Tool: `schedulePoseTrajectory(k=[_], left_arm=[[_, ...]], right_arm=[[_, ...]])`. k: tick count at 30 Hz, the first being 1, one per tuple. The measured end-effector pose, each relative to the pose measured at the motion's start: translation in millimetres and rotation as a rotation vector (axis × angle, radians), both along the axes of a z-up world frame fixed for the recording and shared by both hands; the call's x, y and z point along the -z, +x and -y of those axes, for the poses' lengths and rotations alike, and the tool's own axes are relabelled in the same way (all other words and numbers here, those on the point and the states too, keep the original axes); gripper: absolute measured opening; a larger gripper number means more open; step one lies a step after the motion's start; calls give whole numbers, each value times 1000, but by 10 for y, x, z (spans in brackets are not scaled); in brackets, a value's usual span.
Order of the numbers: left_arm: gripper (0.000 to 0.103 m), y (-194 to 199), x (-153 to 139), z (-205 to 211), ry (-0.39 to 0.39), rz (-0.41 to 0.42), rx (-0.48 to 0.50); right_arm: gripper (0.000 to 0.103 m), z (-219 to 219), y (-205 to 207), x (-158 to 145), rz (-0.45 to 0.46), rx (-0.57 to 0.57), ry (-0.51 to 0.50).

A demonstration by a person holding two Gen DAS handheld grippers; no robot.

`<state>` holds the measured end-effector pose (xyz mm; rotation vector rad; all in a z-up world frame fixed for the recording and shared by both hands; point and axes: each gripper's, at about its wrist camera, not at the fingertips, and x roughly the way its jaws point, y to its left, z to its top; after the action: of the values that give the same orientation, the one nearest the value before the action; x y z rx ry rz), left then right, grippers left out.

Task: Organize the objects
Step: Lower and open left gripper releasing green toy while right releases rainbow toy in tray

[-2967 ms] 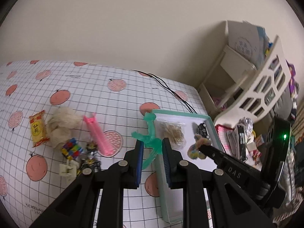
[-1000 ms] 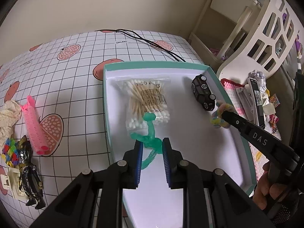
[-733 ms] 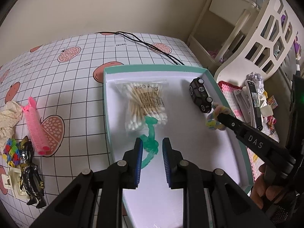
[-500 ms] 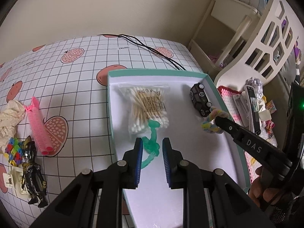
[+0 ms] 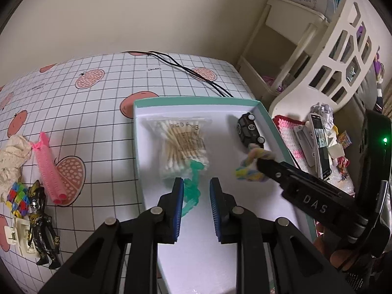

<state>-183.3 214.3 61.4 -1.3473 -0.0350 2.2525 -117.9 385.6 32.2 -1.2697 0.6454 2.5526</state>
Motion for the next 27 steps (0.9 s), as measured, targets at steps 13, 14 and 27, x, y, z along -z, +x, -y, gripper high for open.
schedulePoseTrajectory(k=[13,14,27], left_arm=[[31,-49,106,32,-24,15,-31],[31,-51,111,30,-27,16,-32],[31,-63,160,-13,-67,20,-40]], right_arm=[[70,136,-28,-13,-28,-80,-61],[71,140,-24,-22,-37,-84,-68],[78,256,-8,-109,-105,-163,-166]])
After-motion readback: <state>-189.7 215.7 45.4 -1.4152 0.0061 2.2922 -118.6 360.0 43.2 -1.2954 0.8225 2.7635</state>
